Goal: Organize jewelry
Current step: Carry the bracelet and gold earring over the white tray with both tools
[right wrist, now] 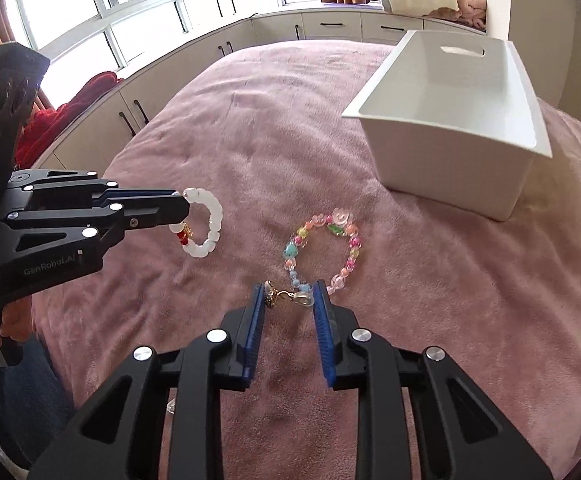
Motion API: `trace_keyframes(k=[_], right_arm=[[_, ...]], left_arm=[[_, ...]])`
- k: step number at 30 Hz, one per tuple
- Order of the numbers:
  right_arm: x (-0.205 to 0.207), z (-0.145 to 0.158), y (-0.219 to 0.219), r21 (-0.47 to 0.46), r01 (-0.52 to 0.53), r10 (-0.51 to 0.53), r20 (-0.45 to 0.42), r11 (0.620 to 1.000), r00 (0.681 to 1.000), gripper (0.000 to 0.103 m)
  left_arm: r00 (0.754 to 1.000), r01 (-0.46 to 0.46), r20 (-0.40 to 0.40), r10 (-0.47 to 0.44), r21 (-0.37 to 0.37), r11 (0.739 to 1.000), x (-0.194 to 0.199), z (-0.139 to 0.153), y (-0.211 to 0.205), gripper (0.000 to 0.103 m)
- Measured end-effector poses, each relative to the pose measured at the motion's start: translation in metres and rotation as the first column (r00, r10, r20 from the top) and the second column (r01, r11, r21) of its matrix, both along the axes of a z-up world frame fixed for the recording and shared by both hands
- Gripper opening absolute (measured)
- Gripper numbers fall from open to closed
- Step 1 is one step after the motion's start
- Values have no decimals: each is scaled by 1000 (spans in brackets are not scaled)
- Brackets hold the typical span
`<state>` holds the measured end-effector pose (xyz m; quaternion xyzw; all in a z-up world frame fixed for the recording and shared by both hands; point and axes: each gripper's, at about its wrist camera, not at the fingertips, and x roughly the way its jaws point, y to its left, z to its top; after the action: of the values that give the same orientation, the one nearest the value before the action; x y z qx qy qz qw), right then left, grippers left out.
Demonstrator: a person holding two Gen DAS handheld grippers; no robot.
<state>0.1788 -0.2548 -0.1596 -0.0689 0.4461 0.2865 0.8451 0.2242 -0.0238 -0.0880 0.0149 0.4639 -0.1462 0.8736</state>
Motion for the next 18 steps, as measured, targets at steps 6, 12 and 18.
trace_keyframes(k=[6,12,18], right_arm=[[16,42,-14,27,27,-29,85,999,996,25],[44,83,-34,65,89,-99,179,994,979,25],[81,111,-50,109,130,-153,229,985,961,25]], left_arm=[[996,29,90,-27,-18,999,23,47,-18,15],[982,81,171,-81,10,997,55,90,-46,15],[973,114,200,-114,11,993,95,117,-69,15]])
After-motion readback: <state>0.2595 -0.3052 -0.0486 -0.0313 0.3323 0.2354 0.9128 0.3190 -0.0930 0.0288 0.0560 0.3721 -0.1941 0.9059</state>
